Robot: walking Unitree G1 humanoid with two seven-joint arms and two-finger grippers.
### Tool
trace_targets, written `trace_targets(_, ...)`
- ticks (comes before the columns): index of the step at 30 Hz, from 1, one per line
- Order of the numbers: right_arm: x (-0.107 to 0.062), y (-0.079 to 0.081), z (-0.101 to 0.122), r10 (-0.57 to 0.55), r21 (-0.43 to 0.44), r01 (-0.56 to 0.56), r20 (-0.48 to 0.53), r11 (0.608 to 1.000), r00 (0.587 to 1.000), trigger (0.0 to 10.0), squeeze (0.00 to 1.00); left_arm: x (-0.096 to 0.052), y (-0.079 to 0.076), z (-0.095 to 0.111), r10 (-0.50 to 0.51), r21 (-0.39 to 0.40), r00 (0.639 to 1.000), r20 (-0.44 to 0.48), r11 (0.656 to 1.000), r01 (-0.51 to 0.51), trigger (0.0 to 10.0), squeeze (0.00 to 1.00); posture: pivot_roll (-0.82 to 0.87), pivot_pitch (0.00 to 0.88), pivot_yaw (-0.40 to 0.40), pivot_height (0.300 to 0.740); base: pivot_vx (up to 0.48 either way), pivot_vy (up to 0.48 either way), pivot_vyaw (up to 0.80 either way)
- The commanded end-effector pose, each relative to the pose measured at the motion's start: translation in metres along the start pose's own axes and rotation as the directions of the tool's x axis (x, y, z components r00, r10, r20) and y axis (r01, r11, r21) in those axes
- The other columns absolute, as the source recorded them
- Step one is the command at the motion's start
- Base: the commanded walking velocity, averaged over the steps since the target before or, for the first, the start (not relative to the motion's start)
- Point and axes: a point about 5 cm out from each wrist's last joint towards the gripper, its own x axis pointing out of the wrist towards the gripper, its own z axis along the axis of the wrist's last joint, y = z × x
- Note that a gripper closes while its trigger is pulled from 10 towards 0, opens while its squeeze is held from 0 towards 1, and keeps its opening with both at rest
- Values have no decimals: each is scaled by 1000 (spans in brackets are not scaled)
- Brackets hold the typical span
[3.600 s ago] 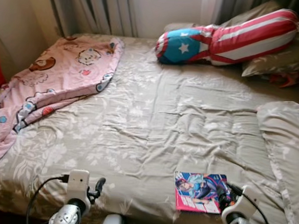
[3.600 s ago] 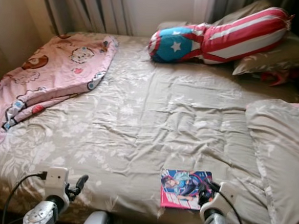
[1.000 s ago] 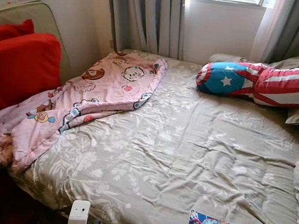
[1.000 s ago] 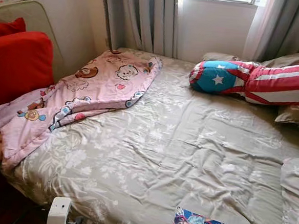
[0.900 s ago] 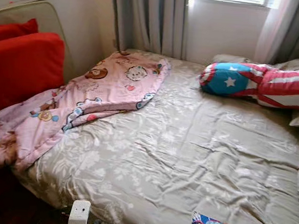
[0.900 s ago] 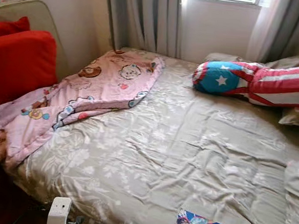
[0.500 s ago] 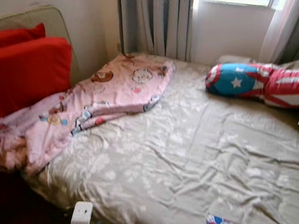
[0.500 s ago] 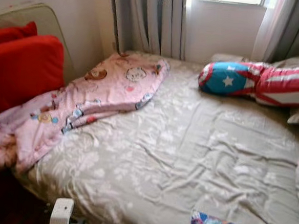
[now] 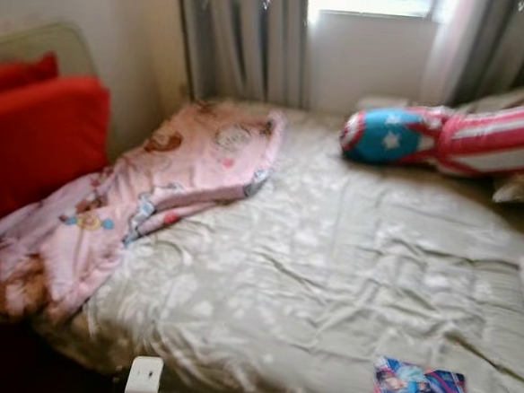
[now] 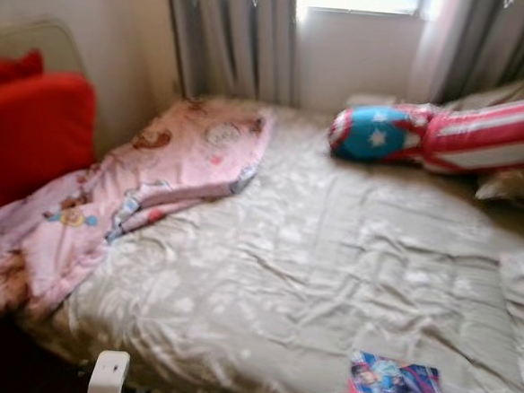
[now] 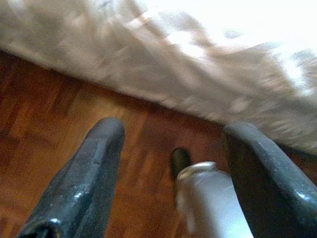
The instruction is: Clean up the room
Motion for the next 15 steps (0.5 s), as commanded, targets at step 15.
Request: trace_targets(15,1,4,3,11,-6,-11,5,1000,1000,10000,0,-1,10,-2,22,6,1000,-9,1000,-22,10000,0,-5,0,22,740,0,405,0)
